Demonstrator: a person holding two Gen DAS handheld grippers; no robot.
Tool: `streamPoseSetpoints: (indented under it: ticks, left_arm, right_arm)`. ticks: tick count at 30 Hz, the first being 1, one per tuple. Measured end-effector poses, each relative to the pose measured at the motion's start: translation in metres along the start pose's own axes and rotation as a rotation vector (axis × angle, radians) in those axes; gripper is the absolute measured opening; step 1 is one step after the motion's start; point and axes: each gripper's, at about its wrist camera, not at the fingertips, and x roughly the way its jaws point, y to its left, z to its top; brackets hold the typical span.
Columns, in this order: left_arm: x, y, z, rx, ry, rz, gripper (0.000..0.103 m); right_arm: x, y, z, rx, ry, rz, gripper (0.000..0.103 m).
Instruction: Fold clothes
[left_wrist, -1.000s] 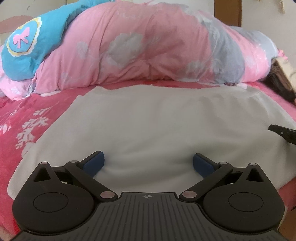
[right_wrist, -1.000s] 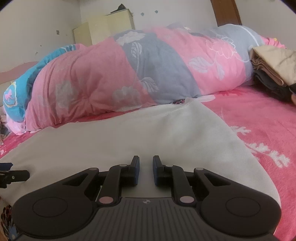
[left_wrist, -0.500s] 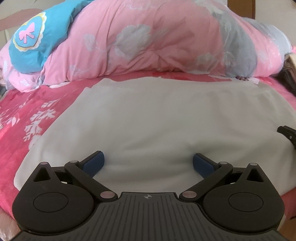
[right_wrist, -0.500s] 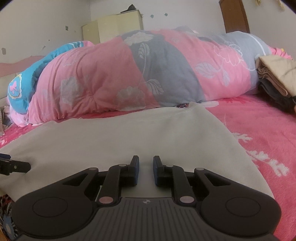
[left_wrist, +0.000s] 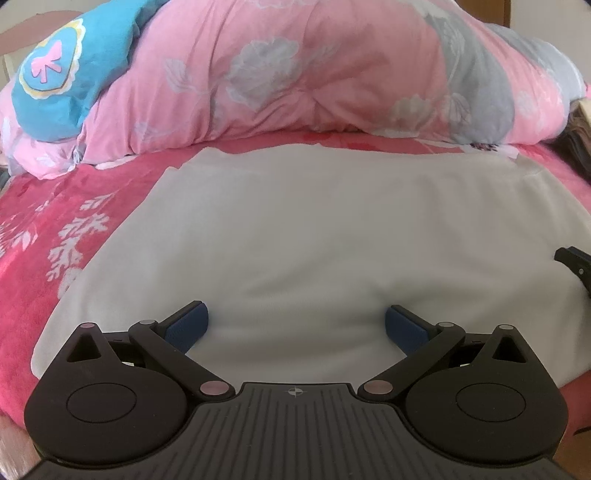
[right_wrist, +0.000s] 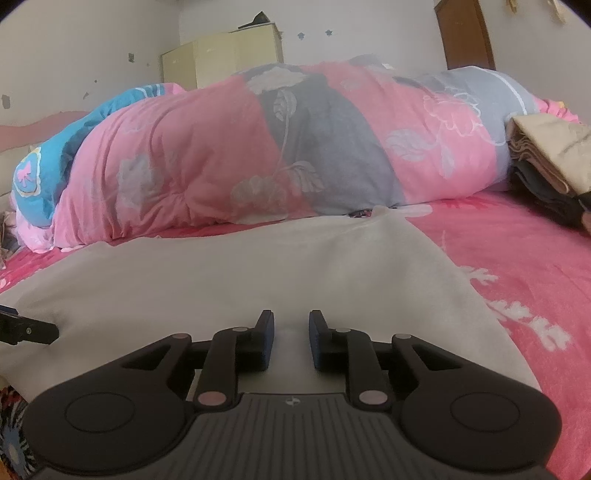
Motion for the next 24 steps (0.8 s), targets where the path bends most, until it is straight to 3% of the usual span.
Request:
streamPoseSetpoints:
  ticks: [6,10,14,19,21,24]
  left_arm:
    - [-0.004,0.001,-0.002,0.019,-0.034,-0.011,0.102]
    - [-0.021,0.006,-0.001,0.04,-0.113,-0.034,0.102]
    - [-0.031,0.018,0.006,0.027,-0.181,-0.082,0.102]
    - [-0.008,0.035,0.004,0.006,-0.127,-0.07,0.102]
    - [0.004,0.041,-0.001,-0.002,-0.098,-0.07,0.103]
    - [0.008,0.048,-0.007,-0.011,-0.117,-0.092,0.103]
  right_arm:
    - [-0.004,-0.002,0.004,0.02,0.003,0.0,0.024]
    - [-0.015,0.007,0.027,0.017,0.057,-0.052,0.032]
    - [-0.032,0.035,0.05,0.003,0.027,0.005,0.038]
    - [-0.019,0.072,0.057,-0.019,0.05,0.084,0.06]
    - [-0.001,0.077,0.047,-0.001,0.111,0.089,0.061]
    - [0.023,0.088,0.025,-0.084,0.175,0.045,0.066]
